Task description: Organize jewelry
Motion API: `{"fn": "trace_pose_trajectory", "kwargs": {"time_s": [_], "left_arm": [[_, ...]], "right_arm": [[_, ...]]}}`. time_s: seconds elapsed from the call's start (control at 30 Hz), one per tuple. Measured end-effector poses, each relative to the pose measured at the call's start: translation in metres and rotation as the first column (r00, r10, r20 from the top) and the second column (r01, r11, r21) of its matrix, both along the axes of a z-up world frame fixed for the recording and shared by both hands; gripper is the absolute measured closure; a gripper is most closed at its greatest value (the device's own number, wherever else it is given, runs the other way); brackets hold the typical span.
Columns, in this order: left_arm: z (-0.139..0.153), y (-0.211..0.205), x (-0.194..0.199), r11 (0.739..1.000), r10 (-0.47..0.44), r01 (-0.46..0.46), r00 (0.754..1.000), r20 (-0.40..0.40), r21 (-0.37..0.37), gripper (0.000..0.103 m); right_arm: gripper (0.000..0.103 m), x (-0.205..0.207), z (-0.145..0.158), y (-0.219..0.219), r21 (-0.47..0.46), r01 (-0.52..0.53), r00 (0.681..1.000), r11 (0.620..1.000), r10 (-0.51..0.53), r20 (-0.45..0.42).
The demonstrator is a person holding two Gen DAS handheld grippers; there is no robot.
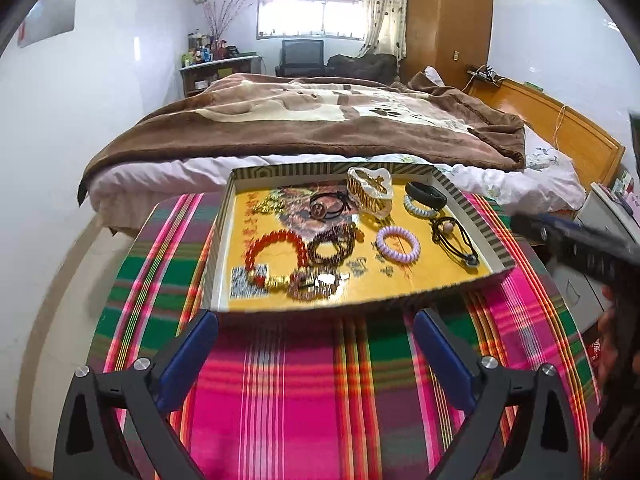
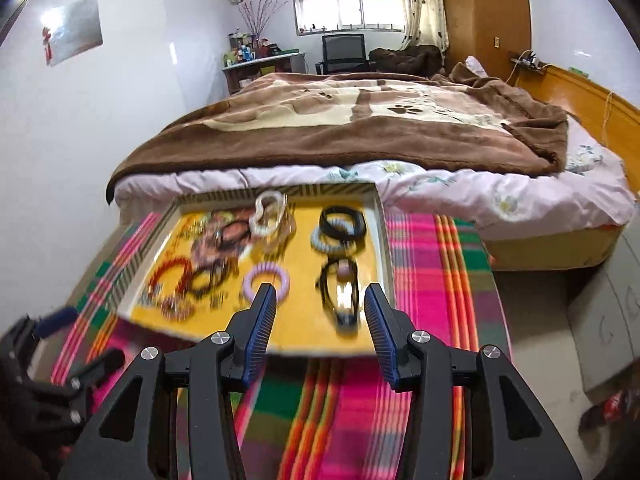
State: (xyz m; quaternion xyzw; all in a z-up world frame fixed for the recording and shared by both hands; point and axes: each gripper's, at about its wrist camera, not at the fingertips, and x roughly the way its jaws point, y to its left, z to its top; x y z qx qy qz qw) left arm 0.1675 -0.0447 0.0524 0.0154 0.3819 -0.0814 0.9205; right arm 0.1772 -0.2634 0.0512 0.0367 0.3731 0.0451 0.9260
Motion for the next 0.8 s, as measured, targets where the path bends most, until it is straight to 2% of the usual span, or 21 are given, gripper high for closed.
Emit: {"fn": "trace_pose_trajectory", "kwargs": {"time_s": [0.2,0.37,0.5,0.8], "left_arm": [[0.002,0.003,-0.034,0.999,0.025,-0.026,1.0,0.016,0.037,0.003],[0.005,0.009,-0.058,1.0,0.009,-0.009,1.0,0.016,0.005,0.003],[0.011,0.011,-0.077,1.0,0.014,-0.014,0.999,0.049,-0.002,0.001],[0.015,0.013,-0.101,0.999,0.046,-0.048,0.996,0.078,0.02,0.001]], "right_arm": [[0.056,-0.044,-0.001,0.009,-0.007,0.009,1.0,1.0,-0.009,0.012],[0.056,-0.078,-0.004,0.017,-0.018,0.029,0.999,0.999,-0.029,0.016],[0.056,-0.101,-0.008,0.022,-0.036,0.062,0.998,0.997,-0.061,0.016],[0.056,-0.132,-0.013,0.034,-0.029,0.052,0.999,0.998,-0.052,0.015]]}}
